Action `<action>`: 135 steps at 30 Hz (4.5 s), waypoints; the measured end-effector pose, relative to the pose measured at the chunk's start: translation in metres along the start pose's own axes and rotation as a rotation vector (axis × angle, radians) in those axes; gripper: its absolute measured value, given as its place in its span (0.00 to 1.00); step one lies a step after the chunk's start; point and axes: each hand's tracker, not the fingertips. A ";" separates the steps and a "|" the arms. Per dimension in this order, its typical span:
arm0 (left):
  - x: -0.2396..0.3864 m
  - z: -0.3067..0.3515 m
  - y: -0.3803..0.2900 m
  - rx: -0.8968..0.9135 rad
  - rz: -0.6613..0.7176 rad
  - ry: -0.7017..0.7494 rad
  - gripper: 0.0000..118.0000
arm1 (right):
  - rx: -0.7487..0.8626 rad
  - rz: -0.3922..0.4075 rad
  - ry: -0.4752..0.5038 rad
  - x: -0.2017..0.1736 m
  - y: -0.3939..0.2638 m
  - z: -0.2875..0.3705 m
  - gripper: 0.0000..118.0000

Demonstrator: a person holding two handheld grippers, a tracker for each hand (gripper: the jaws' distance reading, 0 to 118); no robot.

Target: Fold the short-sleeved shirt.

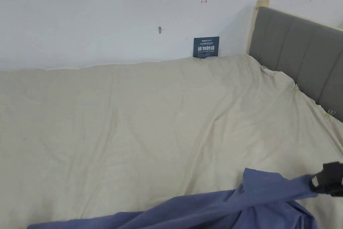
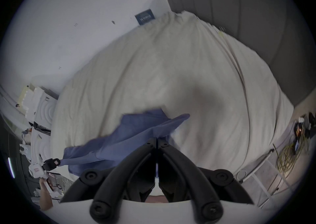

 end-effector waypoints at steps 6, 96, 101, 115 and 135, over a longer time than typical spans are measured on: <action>-0.019 -0.024 -0.040 -0.031 0.127 -0.005 0.08 | -0.055 -0.017 -0.076 0.015 -0.031 -0.041 0.09; -0.050 -0.006 0.032 -0.055 -0.168 0.354 0.05 | 0.623 0.462 0.348 -0.190 -0.173 0.074 0.00; -0.028 0.008 0.040 -0.081 -0.309 0.563 0.05 | 0.627 0.438 0.382 -0.180 -0.171 0.072 0.00; 0.117 -0.093 0.063 -0.272 -0.224 0.071 0.15 | 0.628 0.367 0.371 -0.144 -0.170 0.078 0.00; 0.096 -0.084 0.039 -0.223 -0.200 0.176 0.05 | 0.580 0.314 0.372 -0.138 -0.167 0.065 0.00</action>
